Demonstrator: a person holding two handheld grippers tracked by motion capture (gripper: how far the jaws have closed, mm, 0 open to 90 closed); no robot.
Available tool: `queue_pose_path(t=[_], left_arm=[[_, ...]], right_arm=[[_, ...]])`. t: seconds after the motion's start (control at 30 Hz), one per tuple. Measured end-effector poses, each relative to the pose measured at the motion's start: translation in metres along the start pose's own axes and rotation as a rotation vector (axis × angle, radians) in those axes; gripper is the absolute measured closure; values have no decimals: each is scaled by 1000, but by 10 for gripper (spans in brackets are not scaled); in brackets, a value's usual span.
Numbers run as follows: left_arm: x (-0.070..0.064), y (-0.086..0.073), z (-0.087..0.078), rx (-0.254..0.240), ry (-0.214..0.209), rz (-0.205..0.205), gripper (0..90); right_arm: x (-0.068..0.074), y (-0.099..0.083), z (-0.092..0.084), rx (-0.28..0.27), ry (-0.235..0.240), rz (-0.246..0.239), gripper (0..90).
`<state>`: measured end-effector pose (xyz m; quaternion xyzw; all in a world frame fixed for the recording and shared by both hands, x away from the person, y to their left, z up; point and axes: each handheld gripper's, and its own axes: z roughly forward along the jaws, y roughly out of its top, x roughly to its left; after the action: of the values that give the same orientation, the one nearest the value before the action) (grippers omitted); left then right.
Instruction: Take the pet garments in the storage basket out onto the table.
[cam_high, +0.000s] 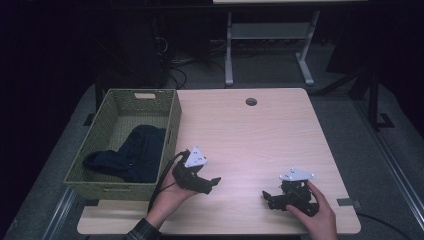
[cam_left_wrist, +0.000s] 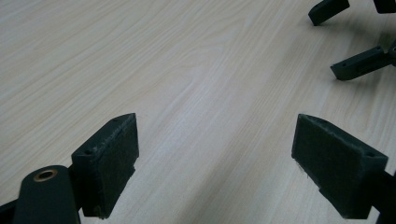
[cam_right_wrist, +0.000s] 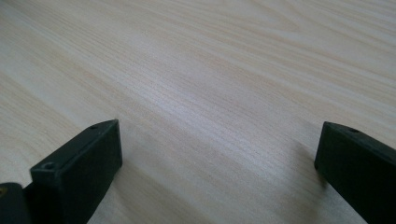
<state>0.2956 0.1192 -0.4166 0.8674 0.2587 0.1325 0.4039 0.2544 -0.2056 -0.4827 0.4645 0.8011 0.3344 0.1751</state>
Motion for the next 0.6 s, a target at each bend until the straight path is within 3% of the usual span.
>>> queue_pose_path(t=[0.6], left_arm=[[5, 21, -11, -27, -23, 19, 145]], right_arm=[[0, 0, 0, 0, 0, 1, 4]])
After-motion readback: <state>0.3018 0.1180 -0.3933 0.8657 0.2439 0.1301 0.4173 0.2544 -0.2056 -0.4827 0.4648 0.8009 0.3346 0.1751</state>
